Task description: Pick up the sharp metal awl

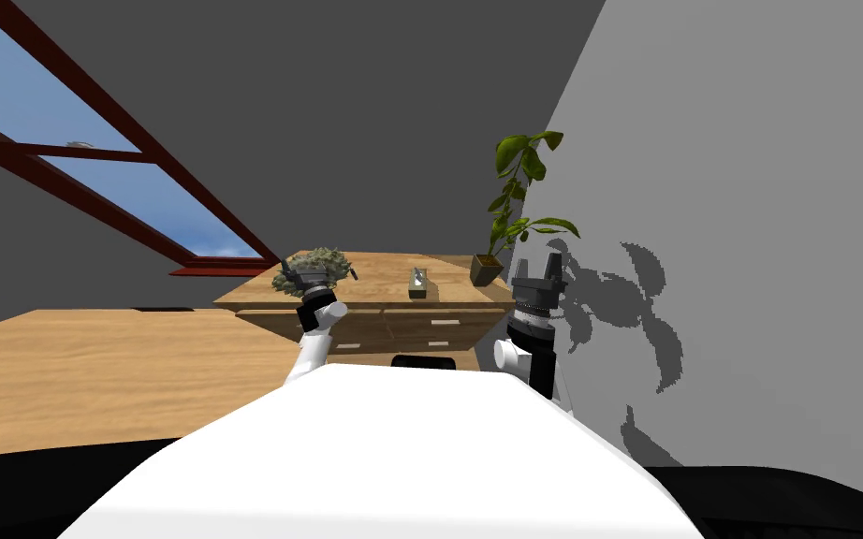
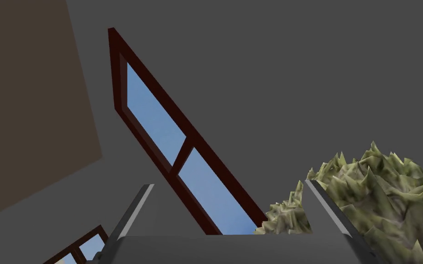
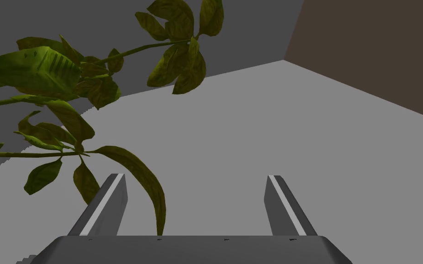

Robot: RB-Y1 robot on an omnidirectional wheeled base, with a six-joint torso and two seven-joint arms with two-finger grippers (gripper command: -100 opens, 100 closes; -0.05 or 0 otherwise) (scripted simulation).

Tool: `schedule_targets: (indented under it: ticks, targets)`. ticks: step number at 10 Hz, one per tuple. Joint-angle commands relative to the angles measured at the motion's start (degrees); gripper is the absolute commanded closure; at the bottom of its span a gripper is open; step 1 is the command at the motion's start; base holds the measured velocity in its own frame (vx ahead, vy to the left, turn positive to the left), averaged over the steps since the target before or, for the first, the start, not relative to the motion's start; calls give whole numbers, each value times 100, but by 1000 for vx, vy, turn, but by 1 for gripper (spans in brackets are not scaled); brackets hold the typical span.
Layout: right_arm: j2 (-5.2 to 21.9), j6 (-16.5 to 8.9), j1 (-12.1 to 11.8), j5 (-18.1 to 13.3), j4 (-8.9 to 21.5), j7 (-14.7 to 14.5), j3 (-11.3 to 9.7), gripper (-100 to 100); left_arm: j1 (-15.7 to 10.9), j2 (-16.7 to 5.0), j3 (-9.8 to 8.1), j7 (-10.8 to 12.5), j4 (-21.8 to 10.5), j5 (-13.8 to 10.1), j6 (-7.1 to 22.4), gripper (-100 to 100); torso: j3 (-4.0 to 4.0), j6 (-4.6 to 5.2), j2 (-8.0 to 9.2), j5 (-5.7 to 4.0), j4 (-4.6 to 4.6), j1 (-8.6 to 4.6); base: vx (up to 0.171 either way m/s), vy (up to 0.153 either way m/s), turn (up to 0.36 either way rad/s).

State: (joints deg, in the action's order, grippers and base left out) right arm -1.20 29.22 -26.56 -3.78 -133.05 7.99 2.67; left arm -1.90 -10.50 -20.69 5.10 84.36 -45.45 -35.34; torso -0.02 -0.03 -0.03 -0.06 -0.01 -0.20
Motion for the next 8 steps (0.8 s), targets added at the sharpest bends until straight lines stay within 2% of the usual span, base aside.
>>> schedule_targets:
  ticks: [1, 2, 3, 4, 8]
  targets:
    - [0, 0, 0, 0, 0, 0, 0, 0, -216, 13, -12, 75, -286, -237, -23, -100, 0, 0, 0, 0, 0, 0, 10, -38, 0]
    - [0, 0, 0, 0, 0, 0, 0, 0, -216, 13, -12, 75, -344, -237, -23, -100, 0, 1, 0, 1, 0, 4, 8, -26, -3]
    - [0, 0, 0, 0, 0, 0, 0, 0, -385, 43, -19, 123, -570, -429, -14, -100, 1, -1, 2, 2, 0, 10, 6, -28, 3]
    - [0, 0, 0, 0, 0, 0, 0, 0, -385, 43, -19, 123, -570, -429, -14, -100, 1, 0, 2, 3, 1, 9, 5, -25, 1]
    - [0, 0, 0, 0, 0, 0, 0, 0, -1004, 181, 23, 321, -1367, -1116, 49, -100, 1, 0, 2, 1, 0, 3, 4, -39, 13]
